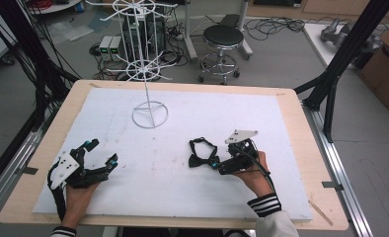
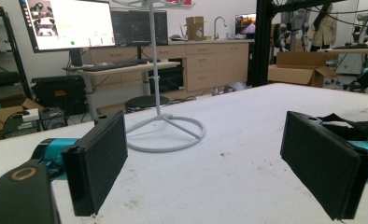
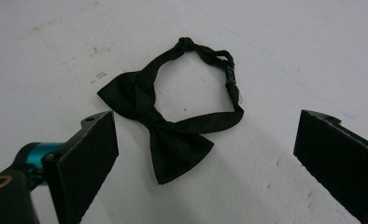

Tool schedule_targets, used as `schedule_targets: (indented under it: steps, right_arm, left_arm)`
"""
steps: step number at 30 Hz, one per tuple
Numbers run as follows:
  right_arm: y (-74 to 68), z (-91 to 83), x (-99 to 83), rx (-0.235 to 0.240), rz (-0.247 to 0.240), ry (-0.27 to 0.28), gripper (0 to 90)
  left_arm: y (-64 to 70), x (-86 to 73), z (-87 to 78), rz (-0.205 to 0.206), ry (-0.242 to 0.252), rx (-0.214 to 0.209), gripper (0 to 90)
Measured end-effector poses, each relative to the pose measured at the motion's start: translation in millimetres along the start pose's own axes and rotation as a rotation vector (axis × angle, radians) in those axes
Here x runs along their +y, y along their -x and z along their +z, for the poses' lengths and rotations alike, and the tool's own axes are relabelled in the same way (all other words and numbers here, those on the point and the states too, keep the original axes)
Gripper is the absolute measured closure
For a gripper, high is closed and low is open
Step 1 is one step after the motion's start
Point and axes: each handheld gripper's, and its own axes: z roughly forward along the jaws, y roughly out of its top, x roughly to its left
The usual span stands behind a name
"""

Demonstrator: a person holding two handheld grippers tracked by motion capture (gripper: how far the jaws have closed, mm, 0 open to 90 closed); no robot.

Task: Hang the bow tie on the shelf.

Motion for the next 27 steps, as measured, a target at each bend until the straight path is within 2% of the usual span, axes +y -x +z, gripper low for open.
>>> schedule_targets:
  steps: [6,14,18,21,22,27]
  right_arm:
    - [-3.7,10.2,3.8,0.008,-0.015,-0.036,5.4]
    - [-9.3,19.1,11.8,0.022,-0.031,-0.041,5.5]
    - [-11.2,24.5,10.4,0.023,-0.075,-0.107,9.0]
    - [-12.3,26.5,9.0,0.016,-0.081,-0.139,11.2]
    - [-12.4,27.9,8.1,0.022,-0.089,-0.166,17.9]
    - [-10.2,31.7,6.0,0.017,-0.083,-0.200,18.0]
  left_arm:
    - [0.0,0.1,0.0,0.000,-0.001,-0.001,15.1]
    - [0.1,0.0,0.0,0.000,0.000,0.000,15.1]
    - [-0.1,0.0,0.0,-0.004,0.001,0.000,15.1]
    - [-0.1,0.0,0.0,-0.004,0.000,0.000,15.1]
    - [-0.2,0.0,-0.1,-0.002,-0.001,-0.001,15.1]
    - [0.0,0.0,0.0,-0.003,0.000,0.000,15.1]
